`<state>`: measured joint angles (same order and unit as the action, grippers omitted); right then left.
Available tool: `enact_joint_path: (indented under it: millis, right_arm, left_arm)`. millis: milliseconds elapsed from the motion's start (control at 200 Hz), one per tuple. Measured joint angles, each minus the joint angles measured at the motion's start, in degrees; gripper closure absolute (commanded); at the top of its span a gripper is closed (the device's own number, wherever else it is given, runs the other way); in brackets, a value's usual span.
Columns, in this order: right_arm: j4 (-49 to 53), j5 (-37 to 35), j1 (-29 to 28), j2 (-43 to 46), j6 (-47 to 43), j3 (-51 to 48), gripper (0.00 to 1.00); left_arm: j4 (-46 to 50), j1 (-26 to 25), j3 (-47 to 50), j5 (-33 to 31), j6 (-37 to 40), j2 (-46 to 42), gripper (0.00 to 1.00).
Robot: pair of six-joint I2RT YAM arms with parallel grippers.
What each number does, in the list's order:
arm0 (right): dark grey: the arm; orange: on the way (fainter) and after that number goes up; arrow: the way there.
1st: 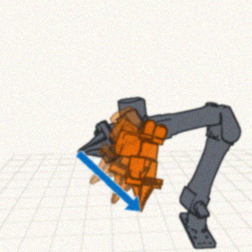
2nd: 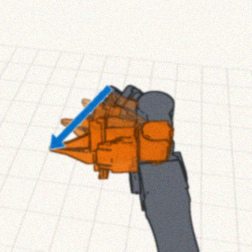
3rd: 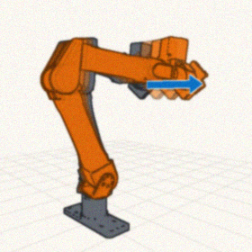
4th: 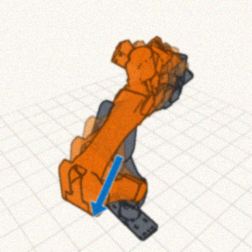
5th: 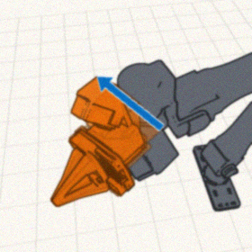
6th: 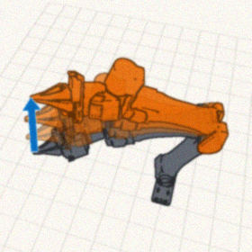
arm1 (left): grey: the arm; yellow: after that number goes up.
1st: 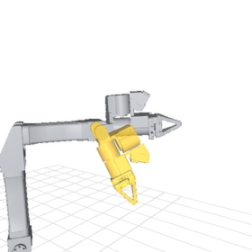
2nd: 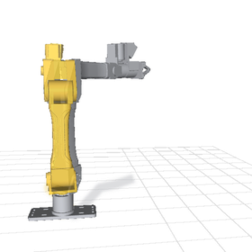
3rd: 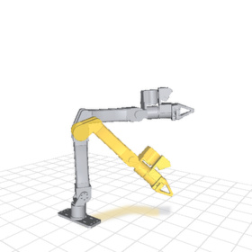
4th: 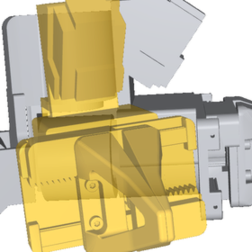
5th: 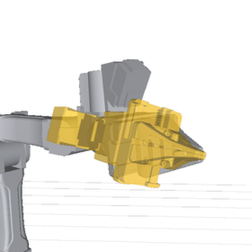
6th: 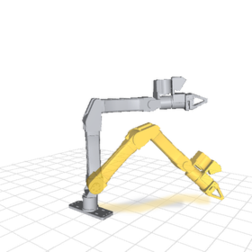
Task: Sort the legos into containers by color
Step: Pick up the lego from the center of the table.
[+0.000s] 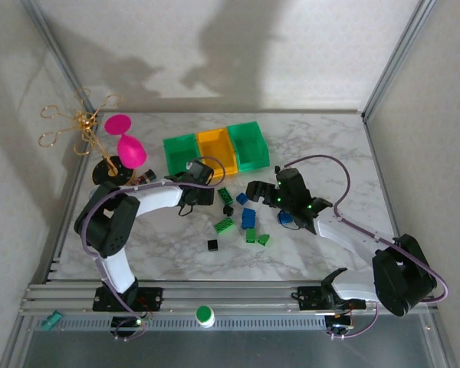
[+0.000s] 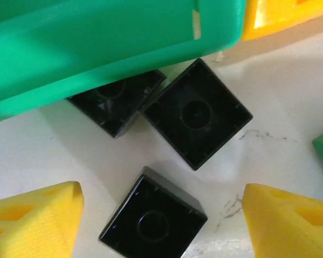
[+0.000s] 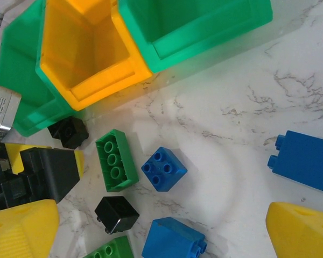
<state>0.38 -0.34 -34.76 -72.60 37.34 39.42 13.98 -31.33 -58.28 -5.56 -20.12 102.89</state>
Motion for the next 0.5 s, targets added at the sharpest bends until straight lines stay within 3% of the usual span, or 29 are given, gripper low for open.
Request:
enact_joint_path:
  millis: [185, 501]
  right_arm:
    - [0.5, 0.0, 0.0, 0.0, 0.0, 0.0, 0.01]
    - [0.5, 0.0, 0.0, -0.5, 0.0, 0.0, 0.01]
  left_arm:
    - [0.3, 0.0, -0.2, 0.0, 0.6, 0.7, 0.36]
    - [1.0, -0.1, 0.1, 0.0, 0.5, 0.6, 0.60]
